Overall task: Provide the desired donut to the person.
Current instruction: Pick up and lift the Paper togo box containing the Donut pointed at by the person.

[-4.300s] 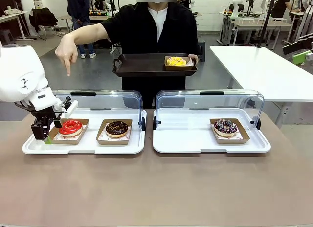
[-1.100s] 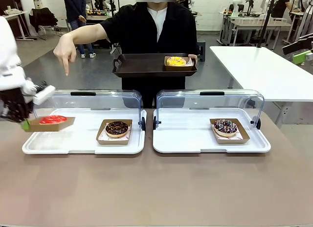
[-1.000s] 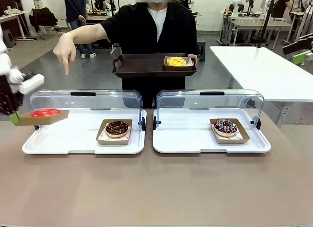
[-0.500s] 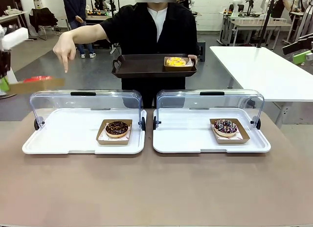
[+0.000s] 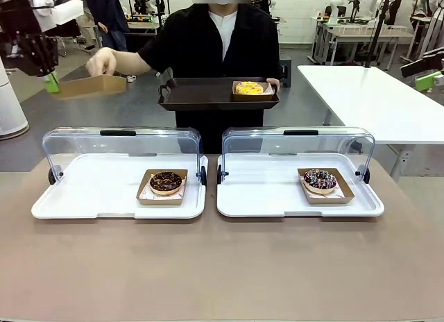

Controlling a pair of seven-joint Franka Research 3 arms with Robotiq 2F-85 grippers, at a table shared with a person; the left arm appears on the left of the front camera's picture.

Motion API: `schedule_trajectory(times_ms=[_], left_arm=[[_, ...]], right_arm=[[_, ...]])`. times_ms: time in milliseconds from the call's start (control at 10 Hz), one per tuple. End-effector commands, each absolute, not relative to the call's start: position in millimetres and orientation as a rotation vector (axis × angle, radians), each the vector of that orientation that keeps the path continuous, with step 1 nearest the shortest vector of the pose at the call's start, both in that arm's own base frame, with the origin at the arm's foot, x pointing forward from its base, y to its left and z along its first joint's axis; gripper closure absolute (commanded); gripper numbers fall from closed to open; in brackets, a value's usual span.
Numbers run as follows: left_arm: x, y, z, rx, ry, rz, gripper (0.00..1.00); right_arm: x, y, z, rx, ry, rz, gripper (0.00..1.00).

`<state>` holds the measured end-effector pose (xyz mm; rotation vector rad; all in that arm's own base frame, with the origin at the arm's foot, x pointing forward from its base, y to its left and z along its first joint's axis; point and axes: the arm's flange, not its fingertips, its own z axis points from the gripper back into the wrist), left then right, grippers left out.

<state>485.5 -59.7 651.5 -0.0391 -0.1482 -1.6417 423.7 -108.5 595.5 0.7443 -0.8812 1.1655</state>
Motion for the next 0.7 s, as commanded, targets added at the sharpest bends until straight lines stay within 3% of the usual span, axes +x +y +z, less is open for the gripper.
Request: schedule_trajectory(times_ms=[0, 600], left_arm=[[495, -61, 668, -0.077, -0.143, -1.606, 1.00], [493, -62, 654, -0.047, -0.141, -1.638, 1.00]], right_arm=[[423, -108, 596, 0.747, -0.888, 1.164, 0.00], [423, -108, 596, 0.747, -0.888, 1.164, 0.00]])
